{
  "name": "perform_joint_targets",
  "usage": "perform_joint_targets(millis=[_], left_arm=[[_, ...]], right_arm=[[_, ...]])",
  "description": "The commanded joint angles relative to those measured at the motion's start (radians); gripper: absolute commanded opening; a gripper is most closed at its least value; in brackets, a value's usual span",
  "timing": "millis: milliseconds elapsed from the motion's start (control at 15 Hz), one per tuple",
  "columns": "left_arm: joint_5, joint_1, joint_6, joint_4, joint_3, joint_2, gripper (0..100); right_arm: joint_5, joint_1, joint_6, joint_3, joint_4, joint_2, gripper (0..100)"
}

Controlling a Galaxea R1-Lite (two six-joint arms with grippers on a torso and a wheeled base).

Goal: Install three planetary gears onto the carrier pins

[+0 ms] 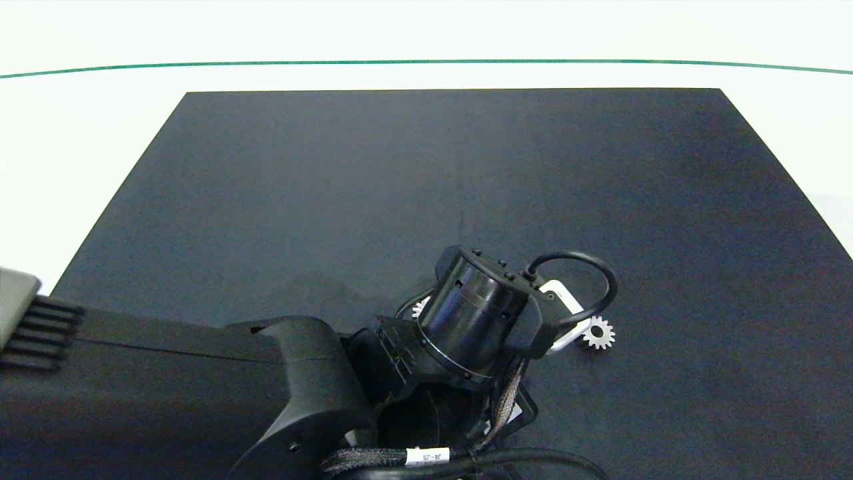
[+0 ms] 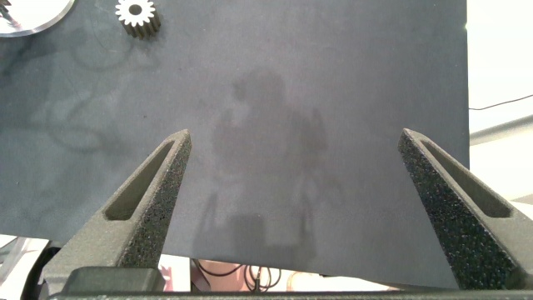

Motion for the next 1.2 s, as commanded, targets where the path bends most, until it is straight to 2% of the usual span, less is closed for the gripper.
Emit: perform_joint_targets(millis=[67,1200], left_arm=[[0.002,-0.001,0.001,-0.002,0.004,0.002,0],[-0.001,-0.002,0.007,-0.051,0.016,0.02,0]], right_arm=[[0.0,0.0,-0.002,0.0,0.003,0.002,100],[0.0,0.0,-0.002,0.0,0.003,0.006,100]])
